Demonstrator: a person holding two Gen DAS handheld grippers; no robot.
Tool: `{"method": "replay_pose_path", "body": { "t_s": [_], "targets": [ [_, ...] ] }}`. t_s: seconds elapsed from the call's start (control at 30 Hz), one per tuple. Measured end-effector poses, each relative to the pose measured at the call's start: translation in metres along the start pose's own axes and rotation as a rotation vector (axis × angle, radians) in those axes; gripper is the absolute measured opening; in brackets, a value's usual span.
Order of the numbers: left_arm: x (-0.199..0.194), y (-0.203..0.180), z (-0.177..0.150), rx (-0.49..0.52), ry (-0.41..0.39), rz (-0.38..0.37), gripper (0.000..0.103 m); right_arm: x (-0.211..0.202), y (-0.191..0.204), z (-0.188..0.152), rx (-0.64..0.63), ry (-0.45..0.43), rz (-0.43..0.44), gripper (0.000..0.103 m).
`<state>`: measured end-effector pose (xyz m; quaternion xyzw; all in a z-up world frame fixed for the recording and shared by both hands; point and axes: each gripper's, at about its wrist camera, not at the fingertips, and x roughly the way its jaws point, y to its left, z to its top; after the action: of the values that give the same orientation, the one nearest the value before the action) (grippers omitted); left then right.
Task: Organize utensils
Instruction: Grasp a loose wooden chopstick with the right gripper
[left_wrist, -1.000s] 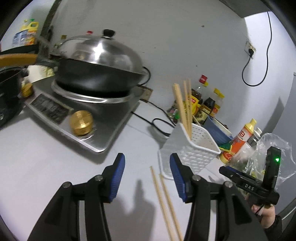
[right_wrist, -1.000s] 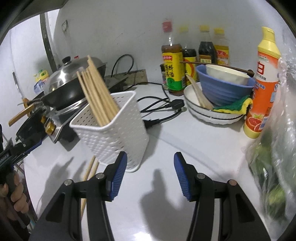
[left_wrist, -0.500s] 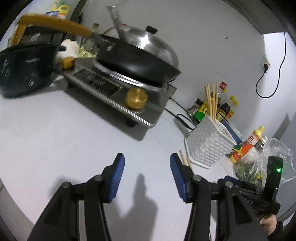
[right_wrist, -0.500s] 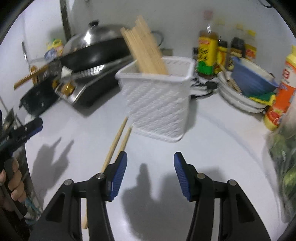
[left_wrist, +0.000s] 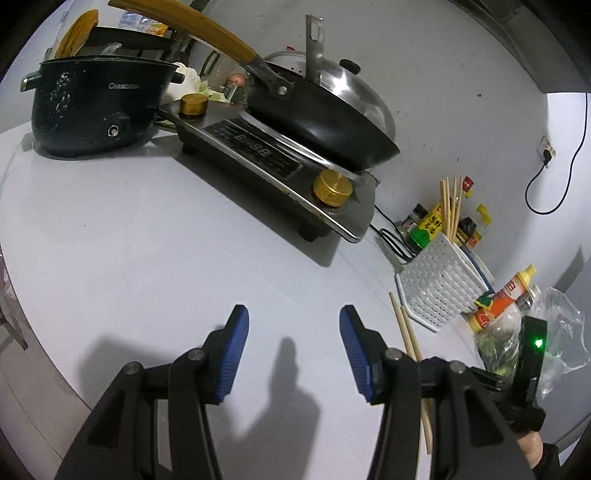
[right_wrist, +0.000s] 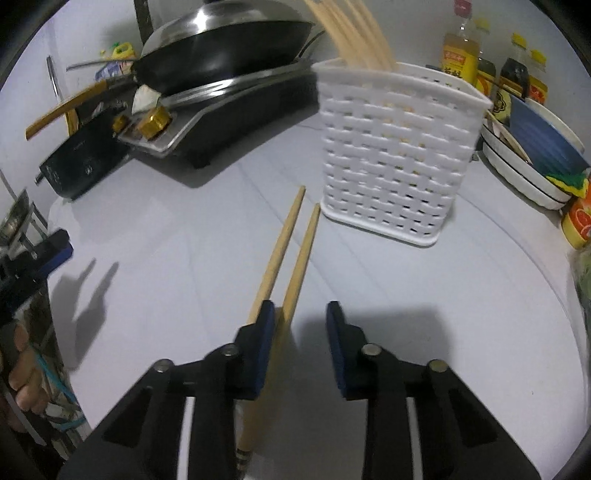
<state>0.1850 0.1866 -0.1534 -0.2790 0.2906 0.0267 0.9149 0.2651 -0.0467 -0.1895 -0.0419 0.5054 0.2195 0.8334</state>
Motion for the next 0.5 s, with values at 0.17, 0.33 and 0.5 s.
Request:
{"method": "replay_pose_path", "body": {
  "t_s": [0.17, 0.33, 0.5],
  "targets": [
    [0.003, -0.006, -0.004, 0.006, 0.018, -0.005, 0.051, 0.0, 0.0, -0.002, -0.03, -0.007, -0.02, 0.009],
    [0.009, -0.024, -0.009, 0.044, 0.039, -0.014, 0.051, -0.005, -0.008, -0.007, -0.029, -0.008, 0.003, 0.006],
    [0.015, -0.045, -0.016, 0.088, 0.069, -0.015, 0.051, -0.012, -0.017, -0.017, -0.012, -0.022, 0.027, 0.006]
  ]
}}
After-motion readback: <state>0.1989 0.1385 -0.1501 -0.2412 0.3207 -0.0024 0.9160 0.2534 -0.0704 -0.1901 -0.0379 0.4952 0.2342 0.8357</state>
